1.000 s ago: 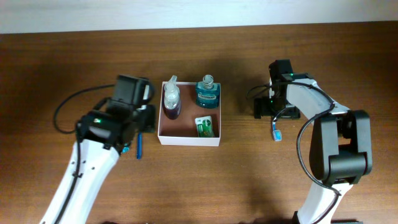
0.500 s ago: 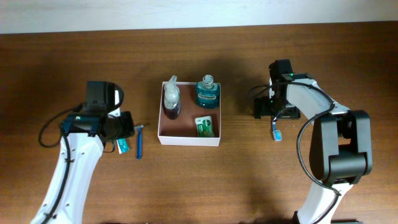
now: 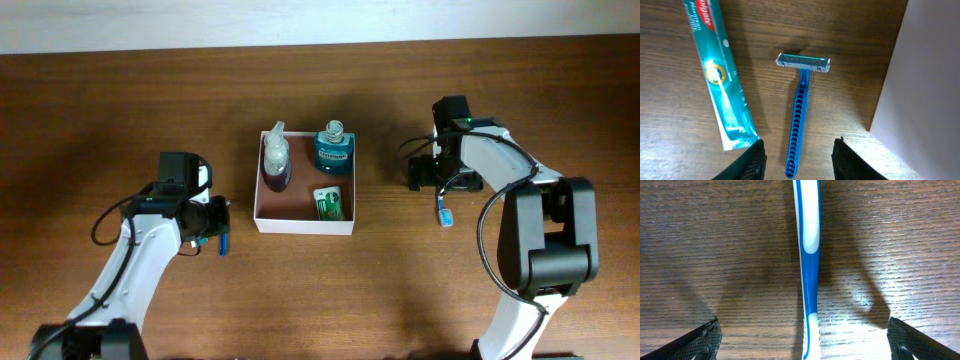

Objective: Pack container
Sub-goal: 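Grasp the blue razor with the left gripper and lift it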

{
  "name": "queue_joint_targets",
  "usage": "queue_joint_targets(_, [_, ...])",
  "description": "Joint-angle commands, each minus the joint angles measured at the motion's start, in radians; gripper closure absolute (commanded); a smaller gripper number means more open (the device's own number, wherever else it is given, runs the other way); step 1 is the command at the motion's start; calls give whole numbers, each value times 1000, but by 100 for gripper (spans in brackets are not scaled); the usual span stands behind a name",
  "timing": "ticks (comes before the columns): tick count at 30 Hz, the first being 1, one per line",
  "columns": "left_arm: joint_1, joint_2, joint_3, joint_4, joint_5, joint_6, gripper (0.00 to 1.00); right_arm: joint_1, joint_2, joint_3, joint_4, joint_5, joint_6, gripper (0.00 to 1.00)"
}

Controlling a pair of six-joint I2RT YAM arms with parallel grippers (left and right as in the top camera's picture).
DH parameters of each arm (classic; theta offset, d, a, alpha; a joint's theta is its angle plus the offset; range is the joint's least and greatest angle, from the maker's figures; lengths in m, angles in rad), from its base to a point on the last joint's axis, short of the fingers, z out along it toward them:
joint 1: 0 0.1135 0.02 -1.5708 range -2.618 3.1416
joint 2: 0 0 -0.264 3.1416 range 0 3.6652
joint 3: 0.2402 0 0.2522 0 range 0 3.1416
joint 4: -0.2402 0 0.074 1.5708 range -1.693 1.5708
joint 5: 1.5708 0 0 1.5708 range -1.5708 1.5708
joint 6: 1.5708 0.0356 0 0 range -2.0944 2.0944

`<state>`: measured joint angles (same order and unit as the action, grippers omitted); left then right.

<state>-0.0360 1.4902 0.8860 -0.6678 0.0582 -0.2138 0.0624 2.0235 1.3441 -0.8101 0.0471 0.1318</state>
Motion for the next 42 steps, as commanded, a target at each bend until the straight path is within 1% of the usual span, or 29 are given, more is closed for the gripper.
queue_joint_targets(1, [3,52,-18,19,25,6,61,2,42,-35,-3,31,-1,1])
queue_joint_targets(8, [-3,143,-18,60,25,6,61,2,42,-35,-3,31,-1,1])
queue_joint_targets(15, [-3,195,-18,70,25,6,61,2,42,-35,-3,31,-1,1])
queue_joint_targets(16, [-3,198,-18,72,25,6,64,2,42,-35,-3,31,-1,1])
queue_joint_targets(17, [-3,204,-18,74,25,6,69,2,42,-35,-3,31,-1,1])
queue_joint_targets(23, [-3,234,-18,88,25,5,70,2,42,-35,-3,31,-1,1])
queue_joint_targets(27, [-3,241,-18,88,25,6,80,2,42,-35,-3,31,-1,1])
queue_joint_targets(32, [-3,241,-18,88,25,5,81,2,42,-35,-3,31,0,1])
queue_joint_targets(37, [-3,241,-18,88,25,5,87,2,42,-35,-3,31,0,1])
queue_joint_targets(39, [-3,241,-18,88,25,5,93,2,42,-35,-3,31,-1,1])
queue_joint_targets(41, [-3,241,-18,88,25,5,99,2,42,-35,-3,31,-1,1])
queue_joint_targets(42, [-3,241,-18,88,25,6,100,2,42,-35,-3,31,-1,1])
